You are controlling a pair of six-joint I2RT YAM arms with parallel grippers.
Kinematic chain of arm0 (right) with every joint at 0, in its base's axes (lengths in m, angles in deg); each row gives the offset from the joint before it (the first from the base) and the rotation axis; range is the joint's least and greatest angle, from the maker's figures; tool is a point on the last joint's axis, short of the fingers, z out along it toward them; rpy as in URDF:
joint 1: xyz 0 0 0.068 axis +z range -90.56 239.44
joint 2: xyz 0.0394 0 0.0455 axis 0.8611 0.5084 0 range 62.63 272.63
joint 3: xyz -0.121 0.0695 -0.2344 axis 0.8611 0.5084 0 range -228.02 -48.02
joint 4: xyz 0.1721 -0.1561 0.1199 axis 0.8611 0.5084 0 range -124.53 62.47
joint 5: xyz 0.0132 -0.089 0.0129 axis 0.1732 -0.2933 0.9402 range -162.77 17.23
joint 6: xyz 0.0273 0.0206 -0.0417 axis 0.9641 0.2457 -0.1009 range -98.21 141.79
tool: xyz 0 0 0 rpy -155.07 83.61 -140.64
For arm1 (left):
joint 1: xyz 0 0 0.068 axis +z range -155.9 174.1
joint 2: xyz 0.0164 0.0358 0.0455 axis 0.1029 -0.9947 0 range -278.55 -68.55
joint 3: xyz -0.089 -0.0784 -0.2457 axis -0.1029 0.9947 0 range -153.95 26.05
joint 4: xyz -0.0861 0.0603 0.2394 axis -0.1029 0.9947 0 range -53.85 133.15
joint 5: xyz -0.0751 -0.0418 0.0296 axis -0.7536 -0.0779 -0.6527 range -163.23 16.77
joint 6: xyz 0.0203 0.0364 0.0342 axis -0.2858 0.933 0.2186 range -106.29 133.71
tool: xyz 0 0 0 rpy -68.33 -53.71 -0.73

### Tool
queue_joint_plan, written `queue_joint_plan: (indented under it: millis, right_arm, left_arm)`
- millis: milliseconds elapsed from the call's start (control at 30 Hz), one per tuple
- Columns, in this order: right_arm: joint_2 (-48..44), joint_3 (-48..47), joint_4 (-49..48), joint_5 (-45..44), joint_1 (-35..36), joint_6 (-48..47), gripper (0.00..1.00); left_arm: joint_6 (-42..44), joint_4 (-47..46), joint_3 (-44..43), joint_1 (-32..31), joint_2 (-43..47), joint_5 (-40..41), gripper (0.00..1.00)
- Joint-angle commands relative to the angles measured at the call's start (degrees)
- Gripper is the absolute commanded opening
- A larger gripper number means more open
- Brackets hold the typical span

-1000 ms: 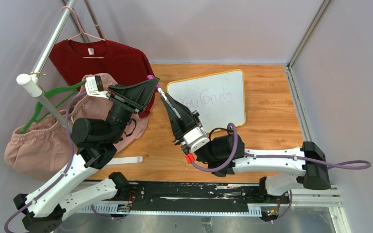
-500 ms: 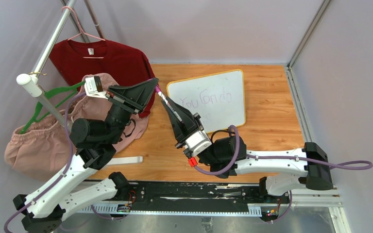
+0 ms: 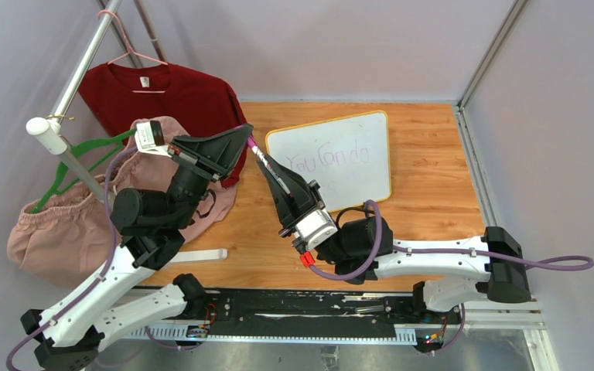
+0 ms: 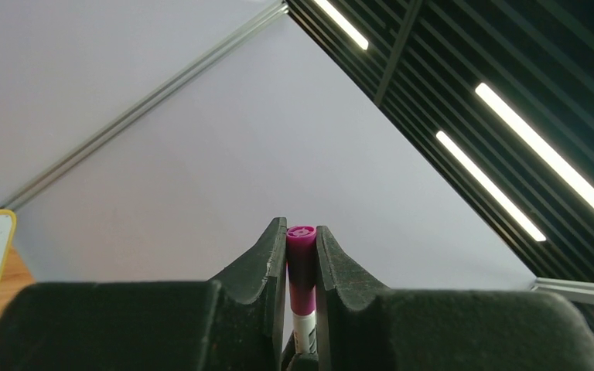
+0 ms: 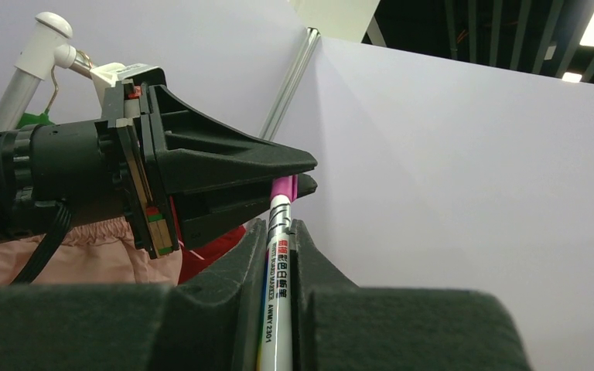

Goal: Write a sentence on the whiteboard
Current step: Close the whiteboard marker at the center of the board.

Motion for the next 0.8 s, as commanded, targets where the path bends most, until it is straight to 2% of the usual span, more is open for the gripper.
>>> queue_joint_plan:
  millis: [0,333,767]
  right_arm:
    - [-0.9,-0.43,-2.2,-0.26,0.83,-0.95,0.0]
    - [0.4,-1.83,-1.84,-0.29,0.92,-2.1,0.0]
    - [3.47,-4.93,-1.77,-0.87,0.93,-5.18,0.0]
  left_arm:
    - [-1.12,-0.89,-0.78,-0.19,-1.11,-4.81,0.0]
    - [-3.47,-0.72,-0.11,-0.43,-2.12,-7.13,0.0]
    - [-3.58,-0.72,0.7,-4.15,-3.21,-6.72,0.0]
